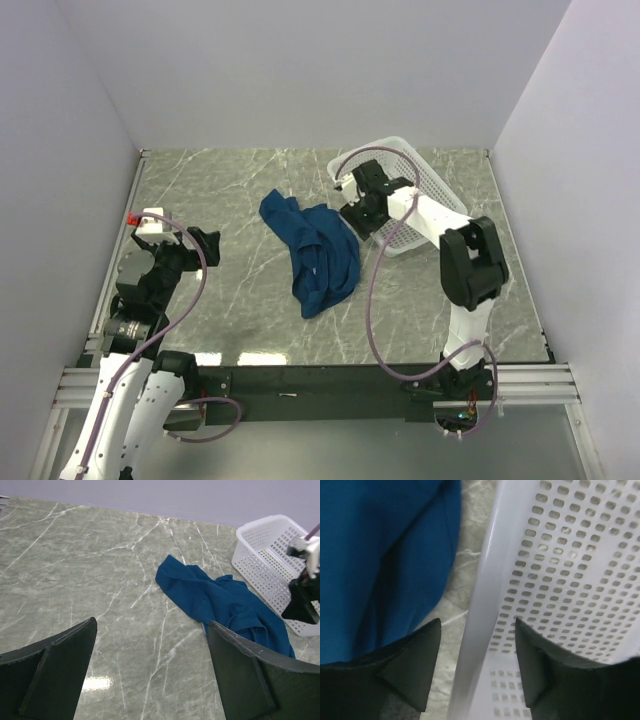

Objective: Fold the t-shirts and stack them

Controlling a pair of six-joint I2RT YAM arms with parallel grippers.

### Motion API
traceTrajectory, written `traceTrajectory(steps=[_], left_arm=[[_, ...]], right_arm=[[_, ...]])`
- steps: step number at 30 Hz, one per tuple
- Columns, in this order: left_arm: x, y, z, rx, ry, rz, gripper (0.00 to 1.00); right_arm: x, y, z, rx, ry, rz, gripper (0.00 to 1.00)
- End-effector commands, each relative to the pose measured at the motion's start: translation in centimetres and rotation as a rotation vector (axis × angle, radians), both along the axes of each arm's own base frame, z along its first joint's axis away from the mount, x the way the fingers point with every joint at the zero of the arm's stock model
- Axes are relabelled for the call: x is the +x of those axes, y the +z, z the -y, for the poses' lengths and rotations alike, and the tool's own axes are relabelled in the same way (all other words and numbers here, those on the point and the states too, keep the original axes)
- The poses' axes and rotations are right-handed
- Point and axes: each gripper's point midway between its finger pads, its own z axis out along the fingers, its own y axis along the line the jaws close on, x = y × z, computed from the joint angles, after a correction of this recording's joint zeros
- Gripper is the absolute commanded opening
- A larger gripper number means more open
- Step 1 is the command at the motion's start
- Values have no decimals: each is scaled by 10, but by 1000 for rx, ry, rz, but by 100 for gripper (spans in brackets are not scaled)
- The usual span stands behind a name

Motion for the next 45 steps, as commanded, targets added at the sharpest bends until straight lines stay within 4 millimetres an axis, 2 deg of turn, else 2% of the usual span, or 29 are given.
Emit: traceTrajectory(steps=[1,2,4,5,8,12,17,20,25,32,33,35,37,38,39,40,41,43,44,45], left_arm=[[0,17,3,1,-18,56,98],[0,17,4,0,-21,57,98],[0,17,4,0,-22,57,98],[0,17,4,1,-22,56,98],[0,18,3,-1,-18,60,98],[-1,18,4,-2,-24,63,98],[0,17,5,-2,-29,55,98],[-1,17,5,-3,-27,57,98],[0,16,5,-1,-29,54,98],[0,15,6,-2,-35,51,98],[0,16,6,-2,-35,52,98],[0,16,7,-4,-38,53,98],[0,16,9,-7,-52,54,98],[-1,15,16,-10,-88,56,98],[-1,15,21,-15,-118,57,99],[-1,18,29,-21,-161,72,99],[-2,12,44,-44,-246,53,99],[-3,6,63,-76,-352,24,99],[-5,6,75,-103,-419,-2,99],[3,-10,82,-121,-438,-82,100]], right_arm=[[20,11,1,-29,-72,47,58],[22,5,4,-48,-88,44,35],[31,12,13,-52,-152,82,5],[34,23,18,-39,-177,111,0],[44,51,38,15,-282,182,0],[59,69,76,56,-475,253,0],[81,79,144,-86,-819,412,0],[93,82,159,-80,-862,409,0],[101,72,185,-137,-891,388,0],[111,61,194,-150,-814,339,1],[112,60,196,-171,-786,336,2],[114,57,201,-213,-766,332,14],[118,67,208,-273,-745,351,39],[115,76,213,-296,-749,368,61],[113,84,213,-314,-712,378,67],[116,97,212,-297,-704,429,82],[106,116,203,-241,-655,458,88],[97,139,191,-187,-557,493,89],[84,157,171,-84,-461,504,89],[75,161,160,-55,-379,491,89]])
